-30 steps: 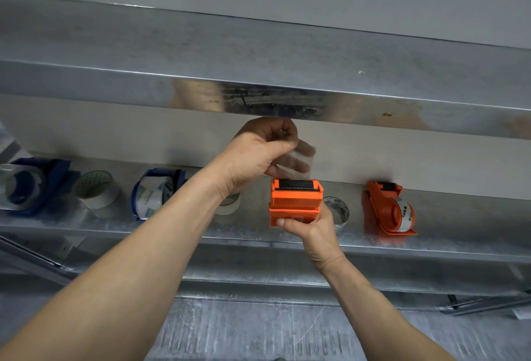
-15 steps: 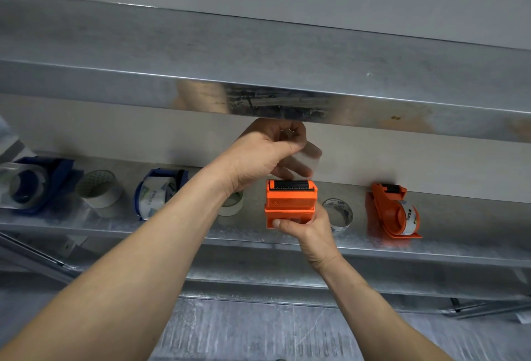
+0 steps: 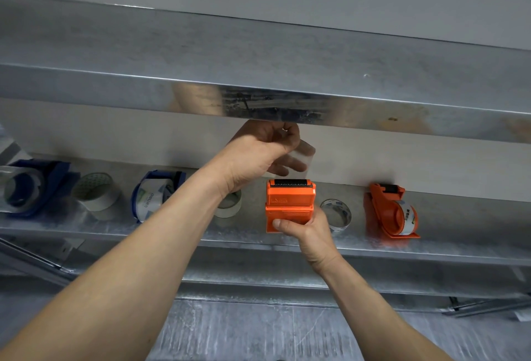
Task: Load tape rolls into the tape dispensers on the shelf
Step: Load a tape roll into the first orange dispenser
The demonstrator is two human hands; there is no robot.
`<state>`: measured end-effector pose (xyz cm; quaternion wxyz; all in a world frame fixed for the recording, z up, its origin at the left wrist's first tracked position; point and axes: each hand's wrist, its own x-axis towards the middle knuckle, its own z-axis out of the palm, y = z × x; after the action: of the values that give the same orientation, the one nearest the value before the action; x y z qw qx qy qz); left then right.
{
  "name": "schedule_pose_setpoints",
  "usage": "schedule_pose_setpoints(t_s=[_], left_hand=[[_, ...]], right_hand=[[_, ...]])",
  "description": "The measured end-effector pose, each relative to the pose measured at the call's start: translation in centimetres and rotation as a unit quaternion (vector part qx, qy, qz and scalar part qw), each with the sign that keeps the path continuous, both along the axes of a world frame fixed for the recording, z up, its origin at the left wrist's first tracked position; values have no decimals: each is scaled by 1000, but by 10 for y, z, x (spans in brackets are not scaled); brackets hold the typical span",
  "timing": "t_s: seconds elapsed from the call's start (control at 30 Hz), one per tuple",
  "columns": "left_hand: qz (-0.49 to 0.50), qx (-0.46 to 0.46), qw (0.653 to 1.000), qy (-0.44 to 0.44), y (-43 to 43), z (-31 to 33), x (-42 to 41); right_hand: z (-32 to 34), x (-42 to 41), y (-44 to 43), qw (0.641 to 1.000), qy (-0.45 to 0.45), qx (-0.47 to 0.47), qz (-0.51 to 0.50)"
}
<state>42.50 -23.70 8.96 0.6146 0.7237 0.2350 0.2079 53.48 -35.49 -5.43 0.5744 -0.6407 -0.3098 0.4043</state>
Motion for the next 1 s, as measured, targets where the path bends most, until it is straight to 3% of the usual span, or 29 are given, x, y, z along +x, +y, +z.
schedule_pose_setpoints(t_s=[0.17, 0.27, 0.37, 0.5, 0.73, 1.0], left_hand=[[-3, 40, 999, -9, 1, -6, 3], [-27, 138, 990, 18, -3, -22, 0], [-25, 273, 959, 71, -4, -53, -4], [23, 378, 924, 46, 0, -77, -7], [43, 411, 911, 17, 1, -77, -5], [39, 419, 907, 7, -6, -81, 1]], right_hand=[[-1, -1, 2, 999, 18, -33, 0], [4, -2, 6, 997, 64, -41, -21], [15, 2, 11, 992, 117, -41, -29], [27, 5, 12, 984, 168, -54, -15], [38, 8, 11, 968, 248, -43, -17], [41, 4, 9, 971, 215, -70, -83]])
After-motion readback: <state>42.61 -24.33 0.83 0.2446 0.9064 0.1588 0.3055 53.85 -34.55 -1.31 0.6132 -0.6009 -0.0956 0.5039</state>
